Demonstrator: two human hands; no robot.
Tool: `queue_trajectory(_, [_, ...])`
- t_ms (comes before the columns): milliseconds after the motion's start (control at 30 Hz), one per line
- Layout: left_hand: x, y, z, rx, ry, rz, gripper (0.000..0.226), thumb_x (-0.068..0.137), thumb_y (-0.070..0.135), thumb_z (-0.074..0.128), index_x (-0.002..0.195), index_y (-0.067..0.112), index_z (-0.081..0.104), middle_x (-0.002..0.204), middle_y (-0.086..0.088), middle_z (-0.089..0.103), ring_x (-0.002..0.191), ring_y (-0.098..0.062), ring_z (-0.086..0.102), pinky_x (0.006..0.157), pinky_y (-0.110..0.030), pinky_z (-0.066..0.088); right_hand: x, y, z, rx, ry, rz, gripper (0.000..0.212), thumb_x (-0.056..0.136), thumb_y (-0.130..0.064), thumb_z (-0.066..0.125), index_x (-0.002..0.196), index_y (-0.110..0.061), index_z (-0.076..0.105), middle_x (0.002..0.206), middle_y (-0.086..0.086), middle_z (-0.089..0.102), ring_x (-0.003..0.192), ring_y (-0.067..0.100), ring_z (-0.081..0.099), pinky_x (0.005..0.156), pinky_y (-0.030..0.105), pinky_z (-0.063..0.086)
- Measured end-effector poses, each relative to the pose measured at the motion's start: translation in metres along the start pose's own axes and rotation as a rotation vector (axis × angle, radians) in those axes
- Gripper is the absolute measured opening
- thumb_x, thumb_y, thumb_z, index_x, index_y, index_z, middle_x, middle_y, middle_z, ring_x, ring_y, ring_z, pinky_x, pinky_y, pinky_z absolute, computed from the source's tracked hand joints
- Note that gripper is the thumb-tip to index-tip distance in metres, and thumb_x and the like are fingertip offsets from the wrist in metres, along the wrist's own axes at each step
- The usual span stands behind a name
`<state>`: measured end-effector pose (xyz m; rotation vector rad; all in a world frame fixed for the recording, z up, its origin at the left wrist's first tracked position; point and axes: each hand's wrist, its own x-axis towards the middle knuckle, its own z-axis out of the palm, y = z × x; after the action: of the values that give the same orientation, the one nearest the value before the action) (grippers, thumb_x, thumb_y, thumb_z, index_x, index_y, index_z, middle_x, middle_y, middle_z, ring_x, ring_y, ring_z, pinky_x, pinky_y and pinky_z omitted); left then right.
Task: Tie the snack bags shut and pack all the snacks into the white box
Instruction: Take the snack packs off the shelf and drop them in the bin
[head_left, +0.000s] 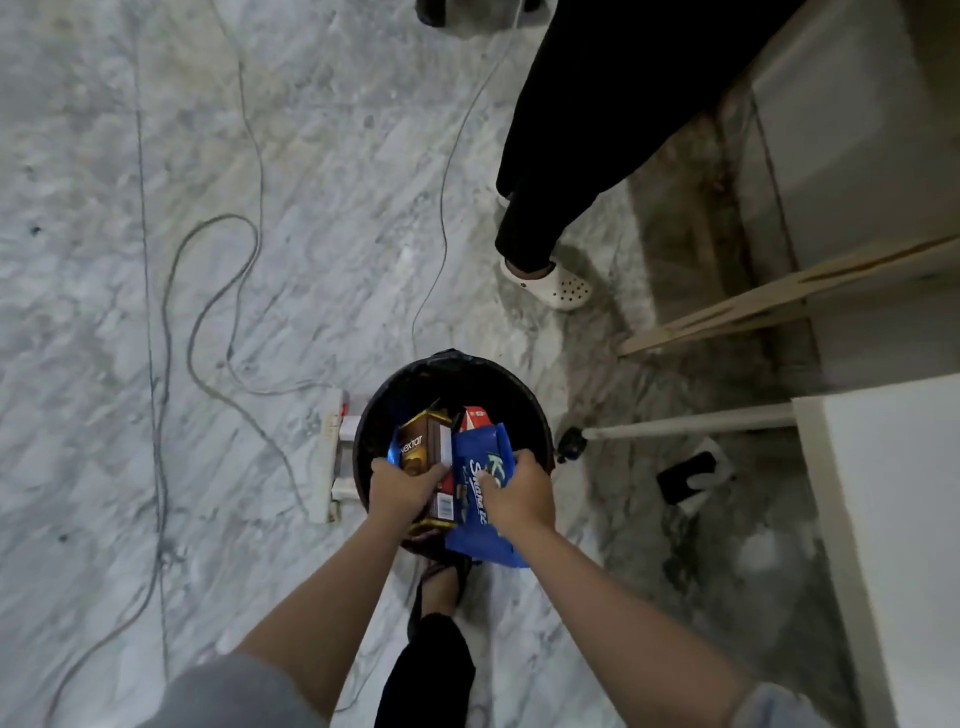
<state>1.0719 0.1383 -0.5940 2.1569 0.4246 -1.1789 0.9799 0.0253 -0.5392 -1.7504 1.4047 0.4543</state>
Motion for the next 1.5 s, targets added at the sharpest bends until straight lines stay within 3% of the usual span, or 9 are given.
queue_trajectory(167, [0.036,-0.011,0.012,-0.021,-0.021,-0.056,0.093,0.077,0.040,0.074,0.140,-0.004,0.021,0.135,-0.021,0.047,0.124,-0.036,0.047,0.102,-0.041,0.041,0.041,0.009,0.016,-0.048,-0.081,0.028,0.049,0.087,-0.042,0.062,0.120,-0.010,0.046,0.117,0.010,0.061,0.106,0.032,0.060,0.086,0.042,0.051])
queue_trajectory(300, [0.039,-0.015,0.009,-0.017,0.022,-0.118,0.081,0.081,0.034,0.071,0.137,-0.005,0.027,0.135,-0.023,0.047,0.124,-0.038,0.047,0.105,-0.042,0.040,0.054,0.006,0.008,-0.138,-0.104,0.063,0.082,0.089,-0.049,0.055,0.149,-0.009,0.017,0.153,0.011,0.032,0.139,0.030,0.034,0.113,0.048,0.029])
queue_trajectory(567, [-0.027,0.012,0.020,-0.050,-0.031,-0.109,0.069,0.086,0.033,0.064,0.134,-0.005,0.033,0.125,-0.020,0.052,0.115,-0.036,0.052,0.088,-0.035,0.042,0.012,-0.001,-0.044,-0.067,-0.066,-0.002,0.068,0.093,-0.044,0.049,0.147,-0.012,0.025,0.152,0.007,0.035,0.136,0.028,0.038,0.111,0.048,0.033])
queue_trajectory(700, [-0.078,0.053,0.026,-0.124,-0.039,0.014,0.067,0.076,0.042,0.066,0.126,-0.001,0.050,0.121,-0.016,0.061,0.107,-0.033,0.060,0.094,-0.039,0.048,-0.027,-0.016,-0.088,-0.046,0.001,-0.080,0.065,0.095,-0.044,0.046,0.148,-0.013,0.024,0.154,0.006,0.029,0.139,0.026,0.034,0.112,0.044,0.032])
queue_trajectory(867, [-0.158,0.113,0.036,-0.104,-0.085,0.182,0.073,0.087,0.042,0.059,0.143,0.005,0.030,0.131,-0.012,0.054,0.115,-0.032,0.055,0.096,-0.037,0.044,-0.083,-0.018,-0.163,-0.020,0.084,-0.201,0.065,0.097,-0.044,0.040,0.151,-0.015,0.017,0.158,0.004,0.020,0.143,0.024,0.025,0.113,0.041,0.031])
queue_trajectory(967, [-0.210,0.146,0.047,-0.082,-0.112,0.329,0.072,0.090,0.038,0.058,0.144,0.004,0.026,0.141,-0.017,0.044,0.125,-0.033,0.047,0.103,-0.041,0.041,-0.121,-0.004,-0.210,0.029,0.212,-0.248,0.060,0.097,-0.041,0.042,0.148,-0.015,0.025,0.154,0.004,0.030,0.140,0.025,0.032,0.111,0.038,0.034])
queue_trajectory(1167, [-0.327,0.179,0.103,0.007,-0.197,0.603,0.055,0.090,0.033,0.055,0.132,-0.001,0.045,0.132,-0.020,0.055,0.113,-0.037,0.055,0.087,-0.040,0.047,-0.193,0.071,-0.300,0.138,0.501,-0.323,0.051,0.096,-0.034,0.048,0.141,-0.013,0.037,0.145,0.004,0.043,0.133,0.021,0.040,0.108,0.031,0.033])
queue_trajectory(1333, [-0.439,0.154,0.181,0.120,-0.310,0.827,0.059,0.090,0.034,0.059,0.138,0.006,0.038,0.137,-0.013,0.048,0.122,-0.032,0.048,0.102,-0.038,0.040,-0.243,0.181,-0.359,0.212,0.663,-0.240,0.051,0.097,-0.034,0.045,0.141,-0.010,0.036,0.143,0.007,0.044,0.132,0.023,0.040,0.105,0.033,0.035])
queue_trajectory(1500, [-0.531,0.102,0.266,0.310,-0.480,0.971,0.053,0.090,0.031,0.061,0.133,0.006,0.045,0.136,-0.011,0.049,0.123,-0.027,0.049,0.097,-0.029,0.037,-0.284,0.306,-0.405,0.287,0.770,-0.145,0.049,0.096,-0.033,0.046,0.139,-0.011,0.038,0.138,0.010,0.047,0.127,0.025,0.045,0.103,0.036,0.038])
